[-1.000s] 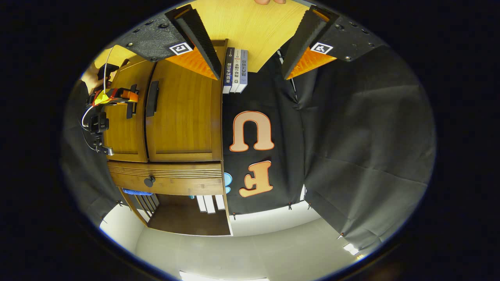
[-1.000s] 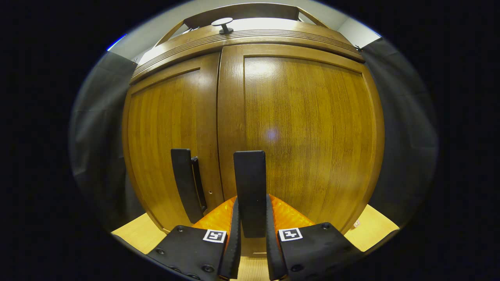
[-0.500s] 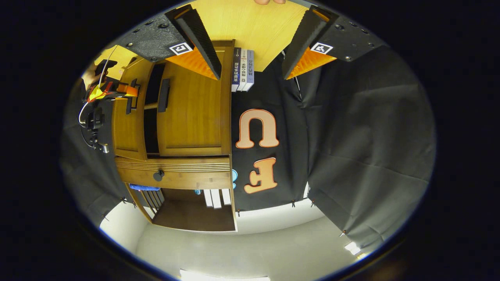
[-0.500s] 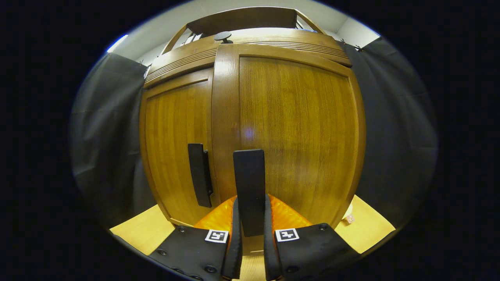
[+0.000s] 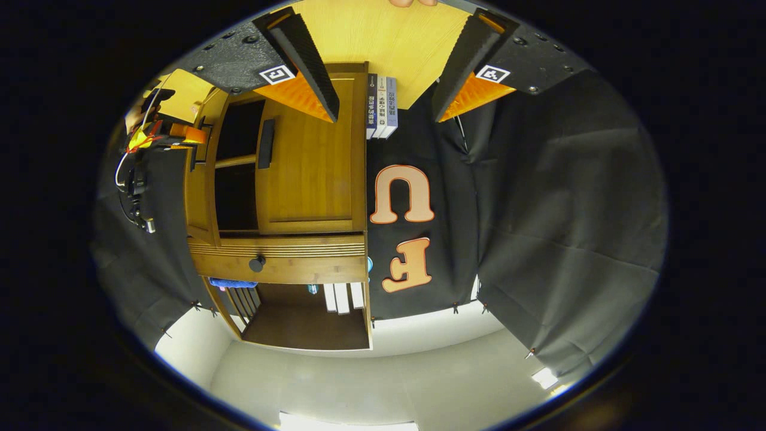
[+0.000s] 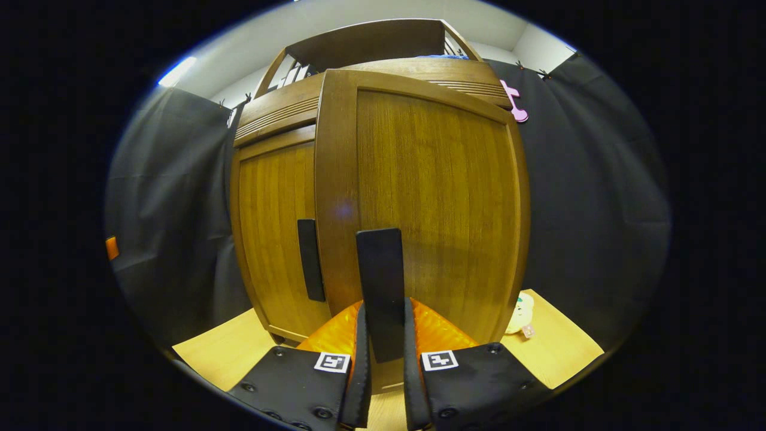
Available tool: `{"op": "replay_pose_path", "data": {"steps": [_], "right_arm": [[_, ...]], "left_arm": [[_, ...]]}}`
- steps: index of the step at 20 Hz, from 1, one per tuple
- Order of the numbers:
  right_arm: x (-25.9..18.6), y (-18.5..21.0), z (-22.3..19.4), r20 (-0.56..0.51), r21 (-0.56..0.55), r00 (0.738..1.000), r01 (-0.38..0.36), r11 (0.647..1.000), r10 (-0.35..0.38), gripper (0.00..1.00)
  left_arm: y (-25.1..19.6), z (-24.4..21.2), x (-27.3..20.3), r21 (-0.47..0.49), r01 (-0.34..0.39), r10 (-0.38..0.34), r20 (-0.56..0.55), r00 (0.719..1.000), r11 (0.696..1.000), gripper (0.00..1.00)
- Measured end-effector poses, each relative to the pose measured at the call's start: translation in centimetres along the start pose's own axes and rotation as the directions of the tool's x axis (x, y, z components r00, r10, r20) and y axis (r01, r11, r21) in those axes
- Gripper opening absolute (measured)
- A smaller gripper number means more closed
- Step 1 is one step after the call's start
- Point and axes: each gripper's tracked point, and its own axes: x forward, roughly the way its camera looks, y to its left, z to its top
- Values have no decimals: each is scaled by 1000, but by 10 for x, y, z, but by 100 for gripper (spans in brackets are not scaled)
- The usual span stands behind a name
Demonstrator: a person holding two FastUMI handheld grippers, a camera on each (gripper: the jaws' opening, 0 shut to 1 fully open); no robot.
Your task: Open the right door of the double-door shoe cabinet with the right hand, and open the left door with the left hand.
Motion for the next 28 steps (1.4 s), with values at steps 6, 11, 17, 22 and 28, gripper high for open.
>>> {"op": "replay_pose_path", "data": {"steps": [6, 11, 17, 22, 28], "right_arm": [[-35, -21, 2, -1, 3, 1000, -3, 1000, 3, 34], [-61, -42, 2, 4, -25, 999, 31, 999, -31, 30], [-96, -77, -7, -5, -9, 997, 78, 997, -78, 25], [-118, -117, -9, 8, 24, 988, 152, 988, -152, 8], [-143, -161, 3, 44, 34, 979, 197, 980, -199, 12]], "left_arm": [[-26, -1, 0, -11, 45, -46, -10, 999, 999, 92], [-51, -6, 1, -35, 90, -92, -35, 995, 995, 92], [-71, 1, 3, -22, 103, -104, -24, 994, 994, 92], [-98, 1, 4, -11, 139, -139, -27, 990, 990, 94], [-129, 6, 5, -3, 173, -173, -21, 985, 985, 94]]}}
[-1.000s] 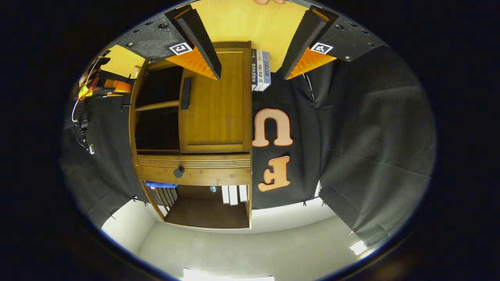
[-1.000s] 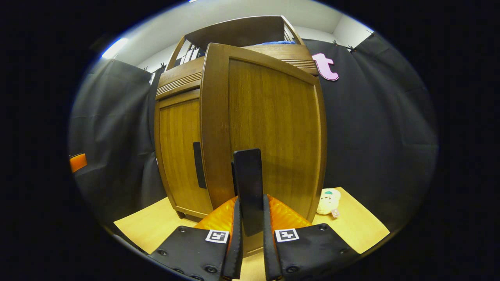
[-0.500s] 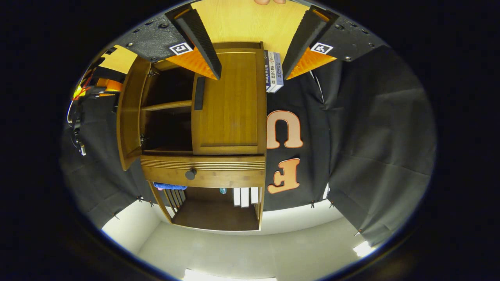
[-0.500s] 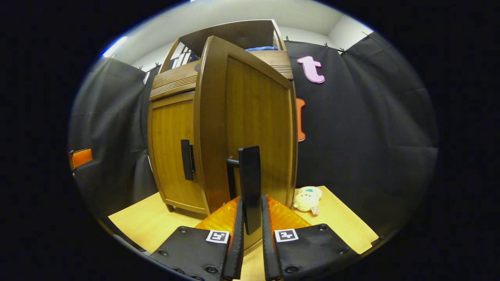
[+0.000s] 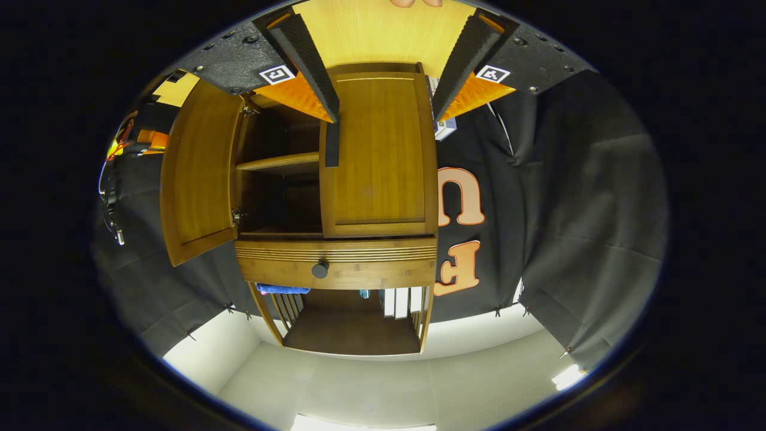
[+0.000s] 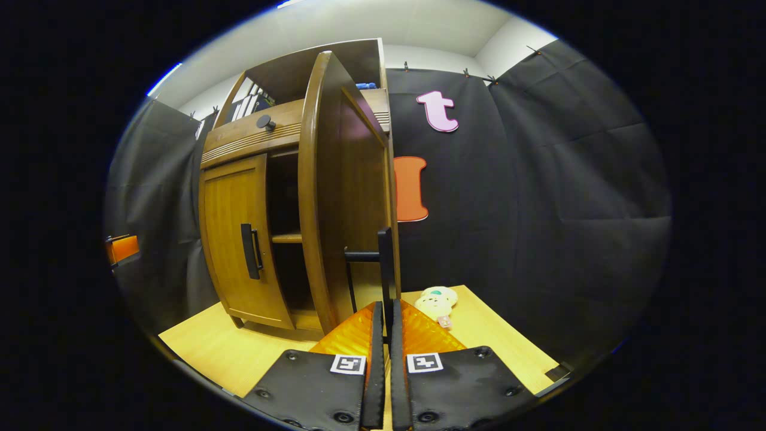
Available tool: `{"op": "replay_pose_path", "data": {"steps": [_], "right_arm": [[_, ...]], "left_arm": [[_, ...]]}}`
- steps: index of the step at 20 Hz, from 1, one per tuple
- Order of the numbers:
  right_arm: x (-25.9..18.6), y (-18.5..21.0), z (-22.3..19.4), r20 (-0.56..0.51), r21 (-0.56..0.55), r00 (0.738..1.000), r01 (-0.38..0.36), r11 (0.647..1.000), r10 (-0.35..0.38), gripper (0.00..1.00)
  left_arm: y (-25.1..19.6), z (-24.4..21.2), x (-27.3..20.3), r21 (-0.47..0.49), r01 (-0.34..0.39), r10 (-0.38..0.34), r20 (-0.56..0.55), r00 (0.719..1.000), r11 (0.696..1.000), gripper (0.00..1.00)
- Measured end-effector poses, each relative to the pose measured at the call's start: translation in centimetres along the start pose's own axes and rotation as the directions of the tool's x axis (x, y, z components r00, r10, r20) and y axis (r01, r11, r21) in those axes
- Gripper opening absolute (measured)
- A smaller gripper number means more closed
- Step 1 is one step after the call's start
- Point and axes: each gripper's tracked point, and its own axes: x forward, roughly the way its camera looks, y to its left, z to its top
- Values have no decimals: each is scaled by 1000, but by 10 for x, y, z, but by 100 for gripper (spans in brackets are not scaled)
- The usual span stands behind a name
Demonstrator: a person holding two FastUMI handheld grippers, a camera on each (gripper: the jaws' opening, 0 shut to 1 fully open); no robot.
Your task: Open the right door of the double-door shoe cabinet with the right hand, and open the left door with the left hand.
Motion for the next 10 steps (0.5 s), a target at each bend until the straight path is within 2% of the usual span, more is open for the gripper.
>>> {"op": "replay_pose_path", "data": {"steps": [6, 7, 9, 10], "right_arm": [[-4, -40, -2, 7, 13, 999, 34, 999, -34, 12], [-11, -48, -3, 4, 18, 999, 44, 999, -44, 12], [-11, -63, -4, 10, 23, 998, 59, 998, -59, 8], [-13, -68, -4, 10, 31, 998, 60, 998, -60, 0]], "left_arm": [[-31, 6, 4, 9, 38, -38, 9, 999, 999, 94], [-37, 6, 5, 10, 46, -46, 8, 999, 999, 92], [-46, 5, 8, 18, 56, -57, 3, 998, 998, 92], [-52, 3, 11, 22, 62, -62, -3, 998, 998, 92]]}}
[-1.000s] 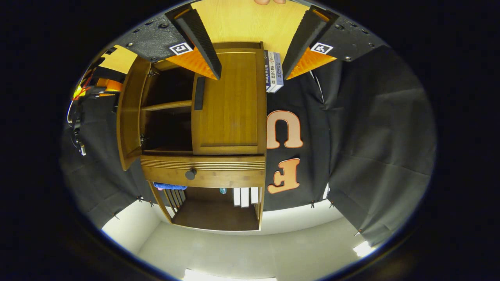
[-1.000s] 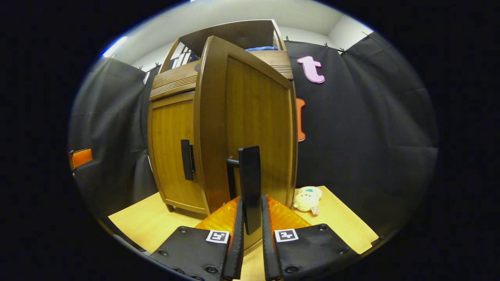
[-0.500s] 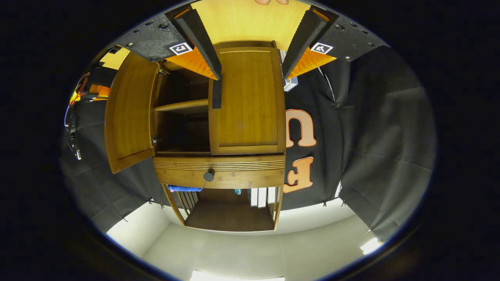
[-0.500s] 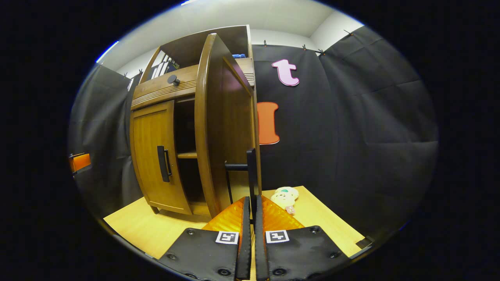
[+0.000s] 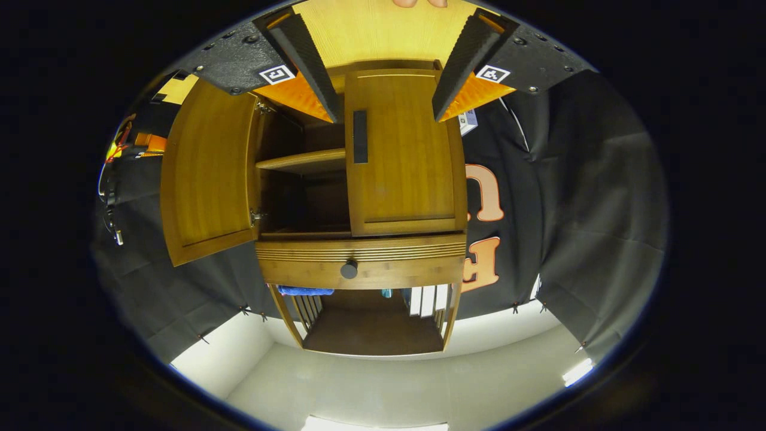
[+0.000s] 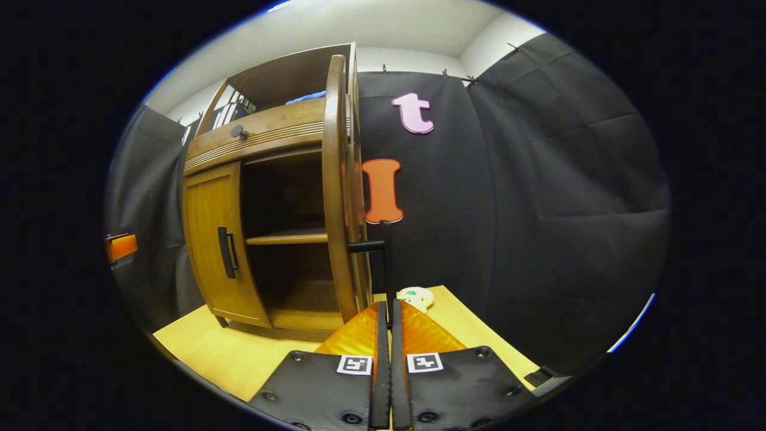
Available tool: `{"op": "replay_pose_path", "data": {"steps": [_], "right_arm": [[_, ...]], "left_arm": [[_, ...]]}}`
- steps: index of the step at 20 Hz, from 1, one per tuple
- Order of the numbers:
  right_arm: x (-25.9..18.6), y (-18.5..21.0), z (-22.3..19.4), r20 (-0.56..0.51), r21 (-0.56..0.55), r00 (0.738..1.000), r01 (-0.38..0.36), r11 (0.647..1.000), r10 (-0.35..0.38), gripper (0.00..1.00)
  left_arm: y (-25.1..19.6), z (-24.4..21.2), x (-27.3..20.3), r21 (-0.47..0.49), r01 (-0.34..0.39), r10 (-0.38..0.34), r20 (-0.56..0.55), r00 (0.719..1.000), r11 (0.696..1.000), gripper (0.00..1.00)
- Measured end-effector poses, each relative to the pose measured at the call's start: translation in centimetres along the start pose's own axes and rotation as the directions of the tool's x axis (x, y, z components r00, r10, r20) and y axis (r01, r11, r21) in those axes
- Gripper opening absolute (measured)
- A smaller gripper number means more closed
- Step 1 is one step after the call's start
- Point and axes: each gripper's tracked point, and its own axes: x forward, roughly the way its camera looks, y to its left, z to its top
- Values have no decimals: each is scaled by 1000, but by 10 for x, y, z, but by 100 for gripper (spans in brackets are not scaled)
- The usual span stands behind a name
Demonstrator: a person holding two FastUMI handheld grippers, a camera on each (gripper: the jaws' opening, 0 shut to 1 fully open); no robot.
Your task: Open the right door of the double-door shoe cabinet with the right hand, and open the left door with the left hand.
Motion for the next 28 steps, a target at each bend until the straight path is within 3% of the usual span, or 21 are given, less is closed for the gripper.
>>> {"op": "replay_pose_path", "data": {"steps": [1, 4, 9, 11, 12, 13, 14, 15, 18, 20, 21, 22, 23, 25, 28], "right_arm": [[-3, -1, -1, -4, 17, 1000, -15, 1000, 15, 9], [-5, 1, -10, -31, 49, 998, -44, 998, 46, 8], [-10, -21, -1, 5, 6, 1000, 10, 1000, -10, 9], [-16, -30, 5, 21, -3, 999, 38, 999, -37, 17], [-19, -33, 6, 21, 4, 999, 47, 999, -47, 9], [-21, -33, 6, 21, 14, 999, 43, 999, -43, 9], [-24, -34, 5, 17, 22, 999, 43, 999, -44, 19], [-28, -36, 5, 16, 26, 999, 49, 998, -49, 22], [-33, -45, 8, 27, 30, 997, 66, 997, -67, 54], [-35, -51, 13, 39, 32, 995, 89, 996, -90, 76], [-37, -56, 16, 48, 33, 993, 103, 994, -105, 77], [-40, -60, 18, 55, 34, 991, 118, 992, -120, 87], [-42, -65, 19, 62, 33, 989, 133, 991, -135, 98], [-44, -73, 25, 76, 28, 983, 163, 986, -164, 98], [-48, -83, 27, 86, 28, 977, 193, 981, -195, 100]], "left_arm": [[-6, -1, 3, 0, 6, -6, -5, 1000, 1000, 92], [-21, -5, 11, -14, 27, -28, -21, 999, 1000, 92], [-39, -9, 31, -24, 50, -50, -34, 998, 998, 92], [-43, -10, 41, -30, 49, -50, -27, 998, 998, 94], [-45, -13, 49, -31, 47, -48, -24, 999, 998, 94], [-46, -15, 56, -31, 46, -46, -21, 999, 998, 92], [-48, -16, 64, -31, 44, -44, -19, 999, 999, 92], [-49, -18, 72, -31, 41, -42, -18, 999, 999, 92], [-55, -26, 102, -32, 45, -46, -26, 999, 998, 95], [-56, -33, 122, -34, 41, -42, -25, 999, 999, 92], [-55, -37, 134, -37, 35, -36, -27, 999, 999, 92], [-56, -41, 144, -42, 30, -31, -31, 999, 999, 95], [-56, -45, 155, -51, 32, -34, -35, 999, 998, 92], [-55, -49, 176, -79, 32, -35, -27, 999, 996, 97], [-55, -59, 207, -109, 45, -48, -26, 999, 993, 92]]}}
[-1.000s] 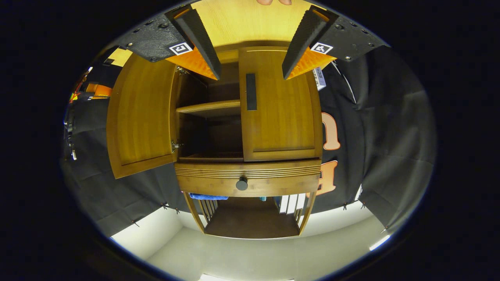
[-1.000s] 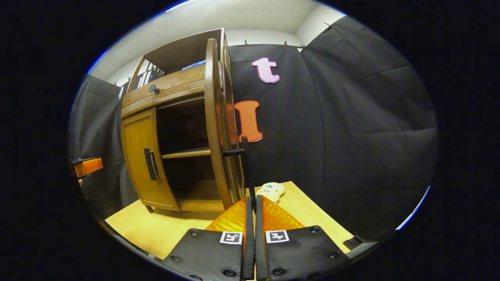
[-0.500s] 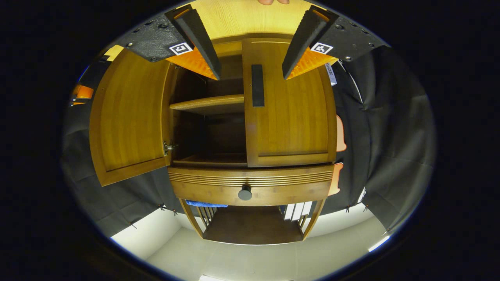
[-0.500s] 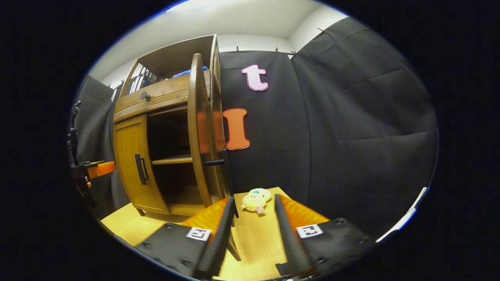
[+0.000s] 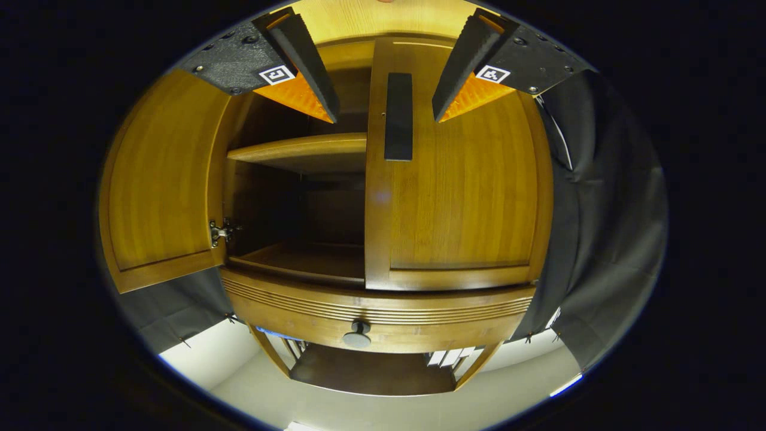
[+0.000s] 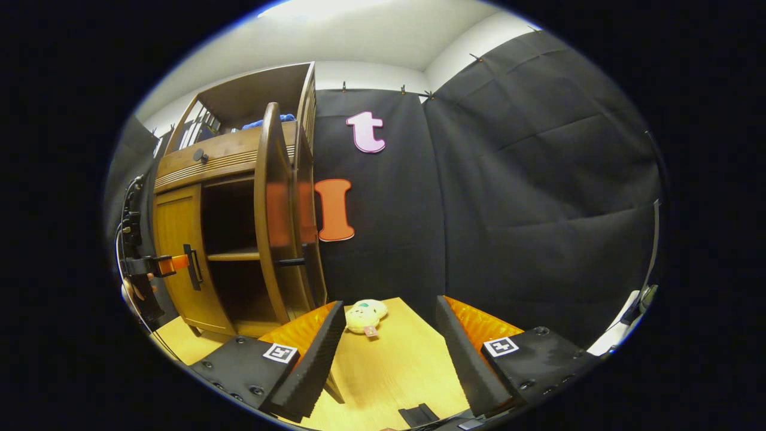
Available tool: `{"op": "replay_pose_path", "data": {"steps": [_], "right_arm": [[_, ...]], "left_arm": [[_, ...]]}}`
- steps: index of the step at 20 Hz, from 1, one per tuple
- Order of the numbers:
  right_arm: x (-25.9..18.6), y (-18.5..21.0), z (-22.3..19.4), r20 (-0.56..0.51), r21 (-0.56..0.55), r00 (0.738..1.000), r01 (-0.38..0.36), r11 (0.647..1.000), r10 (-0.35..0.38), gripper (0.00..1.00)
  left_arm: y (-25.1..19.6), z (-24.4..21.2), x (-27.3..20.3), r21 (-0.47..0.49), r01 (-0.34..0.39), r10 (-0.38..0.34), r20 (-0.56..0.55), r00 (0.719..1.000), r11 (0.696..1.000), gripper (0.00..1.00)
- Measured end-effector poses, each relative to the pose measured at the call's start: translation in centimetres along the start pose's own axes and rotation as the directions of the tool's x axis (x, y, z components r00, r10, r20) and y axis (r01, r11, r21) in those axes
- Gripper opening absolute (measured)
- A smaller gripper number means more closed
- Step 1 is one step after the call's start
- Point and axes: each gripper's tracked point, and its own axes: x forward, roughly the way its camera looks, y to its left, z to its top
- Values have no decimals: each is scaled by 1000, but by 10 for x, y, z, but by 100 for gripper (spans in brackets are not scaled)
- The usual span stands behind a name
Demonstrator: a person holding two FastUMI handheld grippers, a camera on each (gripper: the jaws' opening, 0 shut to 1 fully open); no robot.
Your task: Open the right door of the double-door shoe cabinet with the right hand, and open the left door with the left hand.
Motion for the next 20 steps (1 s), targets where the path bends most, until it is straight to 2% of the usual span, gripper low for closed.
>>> {"op": "replay_pose_path", "data": {"steps": [3, 4, 5, 8, 13, 16, 18, 20], "right_arm": [[0, -5, 2, 6, 5, 1000, 16, 1000, -16, 98], [1, -5, 2, 6, 8, 1000, 18, 1000, -18, 98], [2, -5, 0, 5, 11, 1000, 19, 1000, -19, 98], [4, -3, -3, 1, 20, 1000, 17, 1000, -17, 98], [7, -10, -4, 0, 37, 999, 32, 999, -32, 98], [8, -10, -6, 0, 41, 999, 37, 998, -37, 98], [6, -8, -6, -2, 41, 999, 33, 999, -33, 98], [4, -5, -5, -3, 37, 1000, 30, 999, -30, 98]], "left_arm": [[7, -11, 25, 0, -13, 13, -22, 1000, 1000, 92], [9, -14, 33, 4, -25, 25, -28, 999, 1000, 95], [12, -17, 38, 6, -30, 30, -36, 999, 1000, 92], [16, -30, 48, -2, -32, 32, -65, 997, 999, 91], [24, -34, 56, 3, -48, 48, -64, 997, 999, 61], [18, -35, 55, -8, -20, 19, -66, 998, 1000, 46], [18, -36, 54, 20, -18, 20, -70, 997, 1000, 34], [17, -35, 54, 43, -6, 9, -66, 998, 999, 34]]}}
